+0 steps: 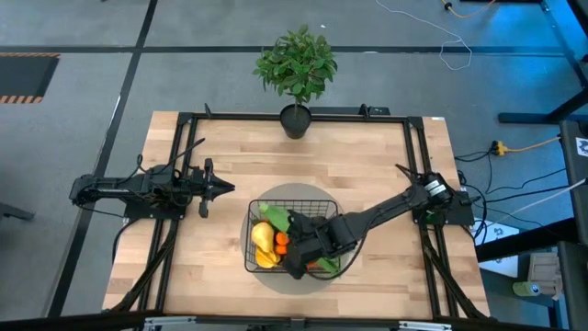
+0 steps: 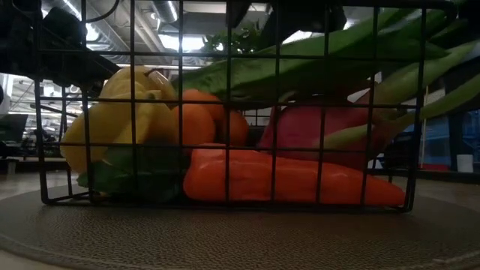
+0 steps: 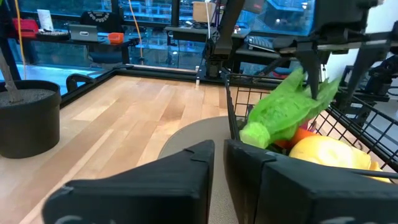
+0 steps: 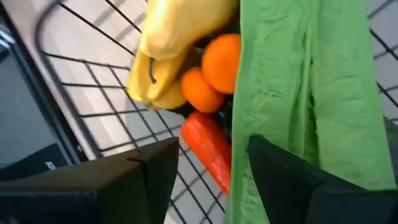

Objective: Build produce basket
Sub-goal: Put the lettuce into the black wire basket

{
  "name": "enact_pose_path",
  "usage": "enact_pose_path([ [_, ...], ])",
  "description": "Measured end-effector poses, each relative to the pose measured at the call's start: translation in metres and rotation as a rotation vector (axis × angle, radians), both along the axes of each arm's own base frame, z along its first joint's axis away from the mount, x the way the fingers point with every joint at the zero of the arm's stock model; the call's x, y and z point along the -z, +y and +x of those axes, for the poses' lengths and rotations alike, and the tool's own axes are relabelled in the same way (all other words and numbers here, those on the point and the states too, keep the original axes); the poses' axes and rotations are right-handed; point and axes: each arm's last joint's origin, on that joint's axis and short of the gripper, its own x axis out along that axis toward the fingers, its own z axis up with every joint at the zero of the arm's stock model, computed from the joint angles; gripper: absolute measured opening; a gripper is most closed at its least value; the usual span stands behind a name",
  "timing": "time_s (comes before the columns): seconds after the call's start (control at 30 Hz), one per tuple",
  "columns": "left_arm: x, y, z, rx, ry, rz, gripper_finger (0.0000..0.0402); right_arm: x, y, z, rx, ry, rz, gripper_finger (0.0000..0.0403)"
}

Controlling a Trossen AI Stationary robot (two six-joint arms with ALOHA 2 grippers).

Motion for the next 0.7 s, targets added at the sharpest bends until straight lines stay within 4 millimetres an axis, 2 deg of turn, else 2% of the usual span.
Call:
enact_pose_path([
  [0.23, 0.0, 0.0, 0.0, 0.0, 0.0, 0.0, 0.0018, -0.003, 0.011, 0.001, -0.016, -0.087, -0.05, 0.0199],
  [0.53, 0.0, 0.0, 0.0, 0.0, 0.0, 0.0, 0.0007, -0.004, 0.011, 0.002, -0.033, -0.113, -0.118, 0.0199],
  [0.7, 0.0, 0.0, 0.0, 0.0, 0.0, 0.0, 0.0002, -0.022, 0.016, -0.002, -0.029, -0.148, -0.186, 0.0199],
])
